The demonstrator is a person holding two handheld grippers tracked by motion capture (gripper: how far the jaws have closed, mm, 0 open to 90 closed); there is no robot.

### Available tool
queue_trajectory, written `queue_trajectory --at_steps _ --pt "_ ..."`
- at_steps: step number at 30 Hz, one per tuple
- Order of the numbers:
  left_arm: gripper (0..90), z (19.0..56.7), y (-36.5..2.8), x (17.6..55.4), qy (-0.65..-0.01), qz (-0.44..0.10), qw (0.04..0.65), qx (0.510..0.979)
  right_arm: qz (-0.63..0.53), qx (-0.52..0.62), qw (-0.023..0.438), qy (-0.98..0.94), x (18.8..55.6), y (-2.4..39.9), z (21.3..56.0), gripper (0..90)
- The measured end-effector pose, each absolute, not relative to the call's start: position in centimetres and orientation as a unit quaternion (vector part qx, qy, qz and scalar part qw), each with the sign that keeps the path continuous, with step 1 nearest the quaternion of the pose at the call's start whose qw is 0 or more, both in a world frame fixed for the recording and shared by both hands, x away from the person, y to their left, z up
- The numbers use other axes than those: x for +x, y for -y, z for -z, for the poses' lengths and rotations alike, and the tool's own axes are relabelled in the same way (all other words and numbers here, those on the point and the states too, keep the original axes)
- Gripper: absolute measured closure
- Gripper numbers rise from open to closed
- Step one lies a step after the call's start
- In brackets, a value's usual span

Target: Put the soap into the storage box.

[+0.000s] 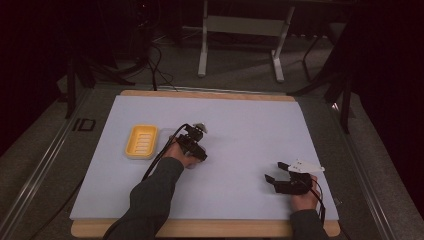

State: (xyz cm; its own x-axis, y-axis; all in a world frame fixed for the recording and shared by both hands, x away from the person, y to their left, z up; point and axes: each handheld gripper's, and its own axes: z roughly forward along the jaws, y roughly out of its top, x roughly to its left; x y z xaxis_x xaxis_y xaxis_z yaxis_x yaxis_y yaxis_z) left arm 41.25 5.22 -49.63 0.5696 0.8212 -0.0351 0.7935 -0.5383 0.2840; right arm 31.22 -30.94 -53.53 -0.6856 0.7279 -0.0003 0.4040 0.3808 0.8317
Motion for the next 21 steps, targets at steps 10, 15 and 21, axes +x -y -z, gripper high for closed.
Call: queue_trajectory --at_steps 10,15,21 --pt "34.7 50.11 -4.97 41.28 -0.456 -0.047 0.113 0.882 -0.432 0.349 0.187 -0.810 31.21 30.92 53.52 24.3" --pt "36.6 50.20 -4.87 41.31 -0.455 -0.049 0.103 0.883 -0.433 0.350 0.187 -0.810 31.21 30.92 53.53 24.3" --pt "41.0 50.11 -4.68 41.28 -0.457 -0.050 0.098 0.882 -0.431 0.349 0.187 -0.811 31.21 30.89 53.53 24.3"
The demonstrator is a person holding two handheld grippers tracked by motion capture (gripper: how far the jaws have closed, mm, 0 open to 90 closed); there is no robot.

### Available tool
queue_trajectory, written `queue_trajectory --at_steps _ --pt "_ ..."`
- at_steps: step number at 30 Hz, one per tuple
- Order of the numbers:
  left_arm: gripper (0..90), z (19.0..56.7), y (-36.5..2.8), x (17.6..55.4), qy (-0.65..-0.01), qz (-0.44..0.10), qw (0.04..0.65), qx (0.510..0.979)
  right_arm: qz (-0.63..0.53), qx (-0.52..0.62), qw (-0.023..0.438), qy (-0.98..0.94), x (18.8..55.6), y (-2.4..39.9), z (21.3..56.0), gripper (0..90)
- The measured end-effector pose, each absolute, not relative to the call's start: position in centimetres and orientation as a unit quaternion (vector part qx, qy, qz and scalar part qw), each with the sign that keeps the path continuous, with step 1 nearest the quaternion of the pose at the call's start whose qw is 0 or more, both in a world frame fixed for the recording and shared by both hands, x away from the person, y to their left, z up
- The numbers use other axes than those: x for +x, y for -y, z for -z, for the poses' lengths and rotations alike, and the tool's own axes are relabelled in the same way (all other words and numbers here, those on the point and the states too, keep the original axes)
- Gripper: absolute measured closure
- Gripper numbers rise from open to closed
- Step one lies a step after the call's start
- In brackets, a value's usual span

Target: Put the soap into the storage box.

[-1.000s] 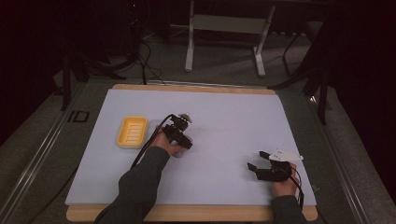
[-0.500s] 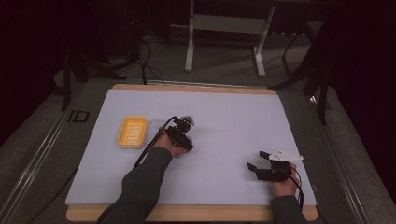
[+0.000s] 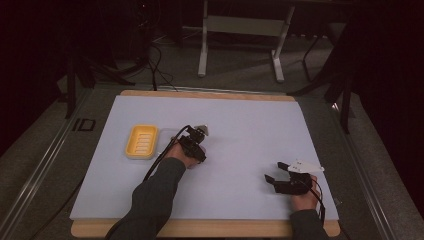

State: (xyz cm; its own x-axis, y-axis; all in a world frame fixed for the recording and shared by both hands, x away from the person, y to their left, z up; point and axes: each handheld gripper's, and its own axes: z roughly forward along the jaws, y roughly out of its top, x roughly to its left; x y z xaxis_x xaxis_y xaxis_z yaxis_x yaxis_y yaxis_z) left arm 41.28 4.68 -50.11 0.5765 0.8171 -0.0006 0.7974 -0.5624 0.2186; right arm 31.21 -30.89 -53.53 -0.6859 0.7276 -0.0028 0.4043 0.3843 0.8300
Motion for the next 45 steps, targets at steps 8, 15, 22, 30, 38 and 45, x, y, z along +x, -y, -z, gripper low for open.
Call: queue_trajectory --at_steps 8,15,22,30,38,45 --pt "48.4 49.9 -4.5 41.4 -0.454 -0.043 0.091 0.885 -0.431 0.348 0.188 -0.811 31.2 30.9 53.5 24.4" --pt "49.7 49.9 -4.4 41.4 -0.448 -0.045 0.087 0.889 -0.430 0.349 0.187 -0.811 31.2 30.9 53.5 24.3" --pt "50.0 49.9 -4.3 41.4 -0.441 -0.047 0.085 0.892 -0.430 0.349 0.187 -0.812 31.2 30.9 53.5 24.3" --pt "50.1 49.9 -4.4 41.4 -0.440 -0.038 0.088 0.893 -0.430 0.349 0.187 -0.812 31.2 30.9 53.5 24.4" --pt "50.2 49.5 -4.6 41.4 -0.441 -0.038 0.095 0.892 -0.430 0.348 0.187 -0.812 31.2 30.9 53.5 24.4" --pt "50.2 49.0 -4.8 41.3 -0.443 -0.041 0.100 0.890 -0.430 0.349 0.187 -0.811 31.2 30.9 53.5 24.4"
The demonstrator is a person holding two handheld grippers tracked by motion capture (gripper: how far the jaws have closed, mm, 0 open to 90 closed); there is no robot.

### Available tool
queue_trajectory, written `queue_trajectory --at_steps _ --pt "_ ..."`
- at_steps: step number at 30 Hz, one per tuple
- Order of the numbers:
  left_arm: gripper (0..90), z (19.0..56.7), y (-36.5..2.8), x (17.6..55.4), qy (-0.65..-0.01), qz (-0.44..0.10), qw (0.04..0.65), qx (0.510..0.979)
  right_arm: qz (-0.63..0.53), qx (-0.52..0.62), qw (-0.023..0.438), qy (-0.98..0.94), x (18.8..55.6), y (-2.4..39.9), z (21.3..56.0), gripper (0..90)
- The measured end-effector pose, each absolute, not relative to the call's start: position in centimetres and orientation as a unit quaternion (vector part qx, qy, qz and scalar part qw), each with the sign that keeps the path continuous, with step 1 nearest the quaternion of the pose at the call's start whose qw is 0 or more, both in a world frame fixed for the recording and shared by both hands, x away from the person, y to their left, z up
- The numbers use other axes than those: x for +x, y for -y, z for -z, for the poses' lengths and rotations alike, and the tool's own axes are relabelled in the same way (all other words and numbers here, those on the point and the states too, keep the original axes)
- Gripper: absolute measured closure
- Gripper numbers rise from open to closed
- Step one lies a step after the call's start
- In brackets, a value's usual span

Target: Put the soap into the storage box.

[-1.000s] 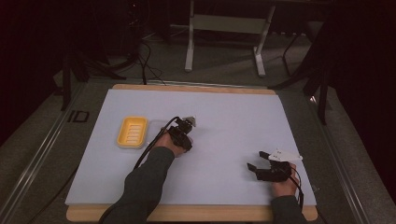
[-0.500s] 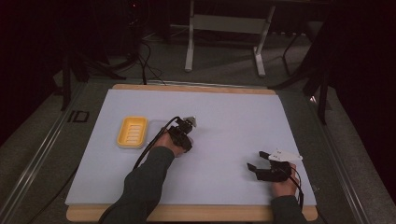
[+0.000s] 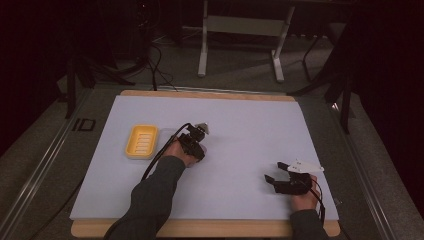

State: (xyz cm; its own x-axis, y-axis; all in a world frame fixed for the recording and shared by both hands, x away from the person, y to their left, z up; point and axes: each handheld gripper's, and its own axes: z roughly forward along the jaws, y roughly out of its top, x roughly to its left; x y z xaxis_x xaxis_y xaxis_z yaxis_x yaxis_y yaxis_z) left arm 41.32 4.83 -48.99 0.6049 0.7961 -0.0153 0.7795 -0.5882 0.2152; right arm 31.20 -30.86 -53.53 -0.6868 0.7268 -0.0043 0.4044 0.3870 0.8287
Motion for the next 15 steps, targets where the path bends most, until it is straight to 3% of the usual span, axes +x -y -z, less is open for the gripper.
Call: queue_trajectory --at_steps 15 --pt "50.2 47.9 -5.5 41.0 -0.451 -0.045 0.119 0.883 -0.431 0.348 0.188 -0.811 31.2 30.9 53.5 24.3"
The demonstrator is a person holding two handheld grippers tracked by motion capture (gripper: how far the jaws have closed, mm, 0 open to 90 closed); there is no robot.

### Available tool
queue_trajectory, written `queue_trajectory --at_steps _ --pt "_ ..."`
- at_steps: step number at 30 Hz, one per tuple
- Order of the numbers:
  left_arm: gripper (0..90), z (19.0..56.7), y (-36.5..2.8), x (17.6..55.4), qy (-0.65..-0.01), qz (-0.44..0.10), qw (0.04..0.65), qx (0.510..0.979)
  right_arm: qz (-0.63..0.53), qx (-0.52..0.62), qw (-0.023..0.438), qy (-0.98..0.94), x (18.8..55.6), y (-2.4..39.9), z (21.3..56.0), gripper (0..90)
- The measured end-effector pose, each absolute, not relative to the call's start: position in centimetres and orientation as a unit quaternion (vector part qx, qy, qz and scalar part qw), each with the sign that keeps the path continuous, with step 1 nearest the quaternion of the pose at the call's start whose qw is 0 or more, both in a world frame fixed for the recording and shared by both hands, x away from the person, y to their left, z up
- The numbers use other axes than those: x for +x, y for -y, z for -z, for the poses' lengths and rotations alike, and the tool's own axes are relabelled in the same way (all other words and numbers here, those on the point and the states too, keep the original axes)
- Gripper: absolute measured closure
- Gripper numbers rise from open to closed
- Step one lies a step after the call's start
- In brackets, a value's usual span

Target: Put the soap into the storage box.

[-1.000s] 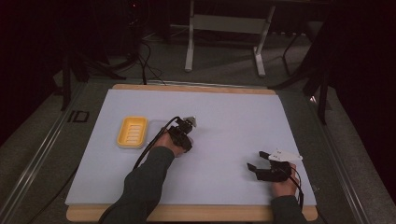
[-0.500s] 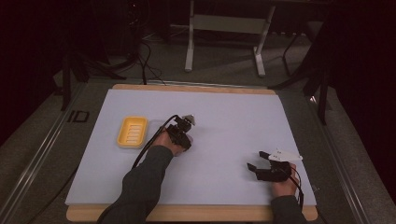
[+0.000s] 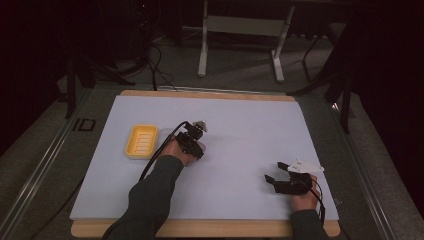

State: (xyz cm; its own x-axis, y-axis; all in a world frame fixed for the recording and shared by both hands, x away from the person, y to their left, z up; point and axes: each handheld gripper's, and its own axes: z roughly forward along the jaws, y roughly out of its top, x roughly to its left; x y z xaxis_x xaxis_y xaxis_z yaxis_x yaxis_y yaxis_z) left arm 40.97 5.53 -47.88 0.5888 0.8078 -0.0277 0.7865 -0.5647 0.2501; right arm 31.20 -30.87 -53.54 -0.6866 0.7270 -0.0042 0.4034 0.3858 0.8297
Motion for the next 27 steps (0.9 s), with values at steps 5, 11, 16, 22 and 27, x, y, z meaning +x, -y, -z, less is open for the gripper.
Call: queue_trajectory --at_steps 5,11,16,22,27 --pt "50.2 47.7 -5.8 41.0 -0.454 -0.044 0.121 0.882 -0.431 0.348 0.188 -0.811 31.2 30.9 53.5 24.4" --pt "50.2 47.3 -6.3 40.9 -0.460 -0.046 0.124 0.878 -0.431 0.348 0.188 -0.811 31.2 30.9 53.5 24.3" --pt "50.1 47.0 -6.7 40.8 -0.461 -0.047 0.126 0.877 -0.430 0.348 0.189 -0.811 31.2 30.9 53.5 24.3" --pt "50.2 46.8 -7.2 40.7 -0.468 -0.051 0.131 0.872 -0.431 0.348 0.189 -0.811 31.2 30.9 53.5 24.3" --pt "50.1 46.6 -7.6 40.6 -0.473 -0.052 0.131 0.870 -0.430 0.348 0.189 -0.811 31.2 30.9 53.5 24.3"
